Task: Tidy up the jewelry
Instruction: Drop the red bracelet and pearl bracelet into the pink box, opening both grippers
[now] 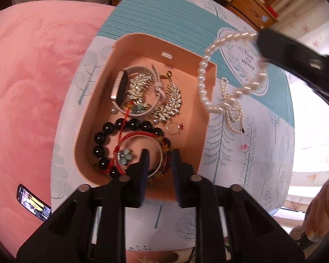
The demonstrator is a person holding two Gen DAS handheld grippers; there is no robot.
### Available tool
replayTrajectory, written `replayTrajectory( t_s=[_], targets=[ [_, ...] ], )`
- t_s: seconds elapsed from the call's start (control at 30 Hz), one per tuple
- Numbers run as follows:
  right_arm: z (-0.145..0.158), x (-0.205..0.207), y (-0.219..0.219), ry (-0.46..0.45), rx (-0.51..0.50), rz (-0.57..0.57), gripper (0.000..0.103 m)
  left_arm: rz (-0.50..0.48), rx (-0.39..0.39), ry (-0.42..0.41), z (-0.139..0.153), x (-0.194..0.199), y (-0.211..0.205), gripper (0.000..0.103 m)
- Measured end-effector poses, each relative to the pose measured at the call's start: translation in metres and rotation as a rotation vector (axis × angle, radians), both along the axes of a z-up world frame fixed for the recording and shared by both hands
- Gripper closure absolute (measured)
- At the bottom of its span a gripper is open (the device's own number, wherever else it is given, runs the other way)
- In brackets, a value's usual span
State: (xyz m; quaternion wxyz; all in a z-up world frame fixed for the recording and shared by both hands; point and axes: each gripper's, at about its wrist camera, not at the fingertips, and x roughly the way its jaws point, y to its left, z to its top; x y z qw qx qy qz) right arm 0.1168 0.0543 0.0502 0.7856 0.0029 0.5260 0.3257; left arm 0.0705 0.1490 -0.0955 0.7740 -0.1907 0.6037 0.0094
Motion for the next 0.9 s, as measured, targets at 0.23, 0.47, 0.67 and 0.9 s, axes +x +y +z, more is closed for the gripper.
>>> replayTrajectory(
  t_s=[0.23,0.47,0.67,0.9],
  targets=[
    [-0.033,0.015,0.013,-0.002,-0.104,-0.013,0.096,0.025,0.043,-0.065,0.007,-0.022,0.01,0.077],
    [-0.071,0.024,0.026,0.066,-0.147,0.014,0.096,0.057,0.075,-0.056,0.006,-0.026,0.018,0.077],
    [-0.075,0.02,0.029,0.09,-0.109,0.032,0.092,0.065,0.095,-0.081,0.012,-0.028,0.022,0.077],
    [-0.069,0.015,0.008,0.085,-0.092,0.024,0.092,0.044,0.114,-0.099,0.02,-0.029,0.017,0.077]
  ],
)
